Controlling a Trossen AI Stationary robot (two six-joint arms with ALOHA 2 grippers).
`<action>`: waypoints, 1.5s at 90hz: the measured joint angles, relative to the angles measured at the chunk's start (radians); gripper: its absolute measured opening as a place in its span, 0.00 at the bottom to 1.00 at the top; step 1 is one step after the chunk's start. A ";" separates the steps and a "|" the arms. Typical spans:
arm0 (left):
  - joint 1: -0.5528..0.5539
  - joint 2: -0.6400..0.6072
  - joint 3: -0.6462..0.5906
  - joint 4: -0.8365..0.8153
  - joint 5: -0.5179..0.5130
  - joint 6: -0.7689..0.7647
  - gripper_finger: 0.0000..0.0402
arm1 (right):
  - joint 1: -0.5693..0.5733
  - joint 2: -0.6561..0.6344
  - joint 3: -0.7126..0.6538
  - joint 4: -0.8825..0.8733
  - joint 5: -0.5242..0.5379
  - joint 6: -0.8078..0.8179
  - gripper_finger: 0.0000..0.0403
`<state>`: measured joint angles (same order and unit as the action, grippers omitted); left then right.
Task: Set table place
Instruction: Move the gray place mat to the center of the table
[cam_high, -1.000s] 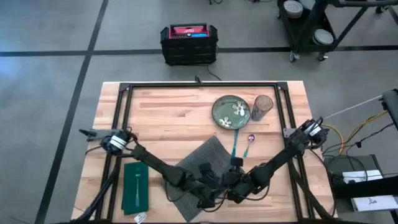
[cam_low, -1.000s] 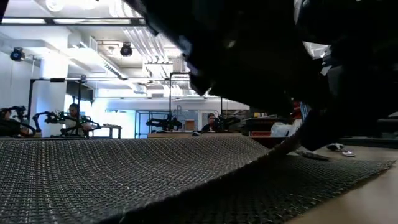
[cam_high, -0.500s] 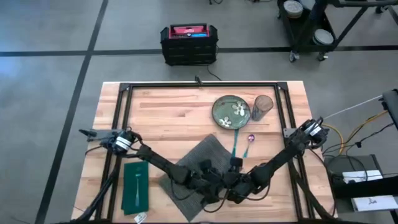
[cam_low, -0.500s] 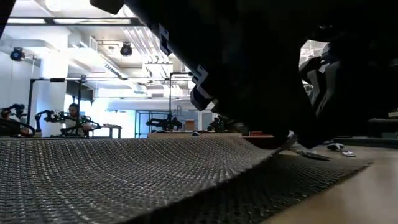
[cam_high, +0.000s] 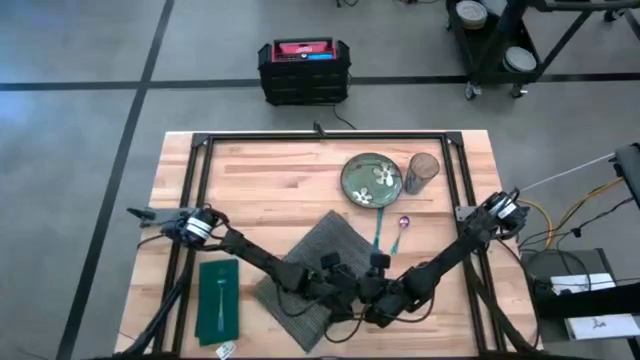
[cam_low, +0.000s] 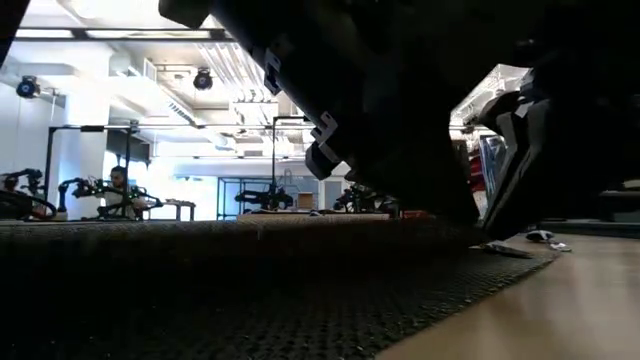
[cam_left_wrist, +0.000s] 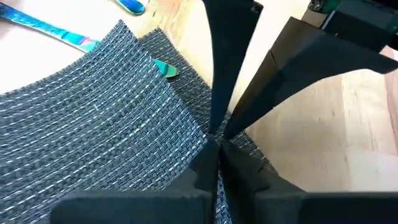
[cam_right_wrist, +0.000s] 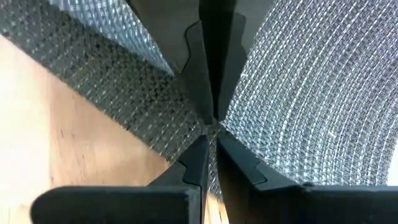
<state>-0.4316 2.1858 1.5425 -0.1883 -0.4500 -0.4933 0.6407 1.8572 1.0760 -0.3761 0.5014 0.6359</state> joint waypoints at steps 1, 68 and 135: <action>0.000 -0.002 0.000 -0.006 0.000 0.001 0.00 | 0.000 0.000 0.000 0.000 0.000 0.000 0.05; 0.001 -0.023 0.100 -0.236 -0.053 0.040 0.00 | -0.040 0.030 -0.014 0.075 0.101 -0.071 0.05; 0.003 -0.029 0.100 -0.275 -0.011 0.049 0.36 | -0.030 0.037 0.007 0.065 0.046 -0.091 0.05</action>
<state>-0.4290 2.1567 1.6423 -0.4636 -0.4605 -0.4441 0.6106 1.8944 1.0831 -0.3113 0.5472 0.5452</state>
